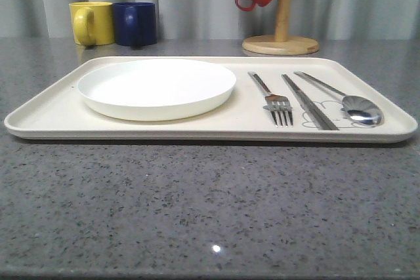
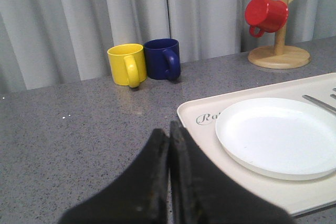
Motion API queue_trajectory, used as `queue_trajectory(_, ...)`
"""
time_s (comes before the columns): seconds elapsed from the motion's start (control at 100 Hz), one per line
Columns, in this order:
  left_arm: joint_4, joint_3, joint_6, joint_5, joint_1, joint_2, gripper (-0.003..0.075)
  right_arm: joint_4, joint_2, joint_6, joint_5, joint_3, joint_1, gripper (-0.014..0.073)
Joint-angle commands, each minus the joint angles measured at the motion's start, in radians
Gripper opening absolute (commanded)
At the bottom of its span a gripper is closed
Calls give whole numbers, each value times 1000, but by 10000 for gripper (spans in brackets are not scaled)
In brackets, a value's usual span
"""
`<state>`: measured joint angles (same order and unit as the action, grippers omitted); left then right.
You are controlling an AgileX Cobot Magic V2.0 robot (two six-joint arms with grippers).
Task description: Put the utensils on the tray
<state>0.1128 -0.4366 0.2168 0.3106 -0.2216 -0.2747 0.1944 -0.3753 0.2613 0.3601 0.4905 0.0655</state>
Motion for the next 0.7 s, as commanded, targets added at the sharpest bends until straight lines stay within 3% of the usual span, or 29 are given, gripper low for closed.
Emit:
queue_trajectory(0.0,5,-26,-11,-81,-4,-9,-18,1,-5,-10,-88,18,-8,-68)
queue_trajectory(0.12,5,-26,-11,-81,-4,-9,-18,-59,22,-40,-144,-19,-8,-68)
queue_trajectory(0.32,5,-26,-11,-81,-4,-9,-18,-206,123,-239,-269,-131,-8,-68)
queue_trajectory(0.69,5,-26,-11,-81,-4,-9,-18,-206,384,-242,-310,-347,-76,-68)
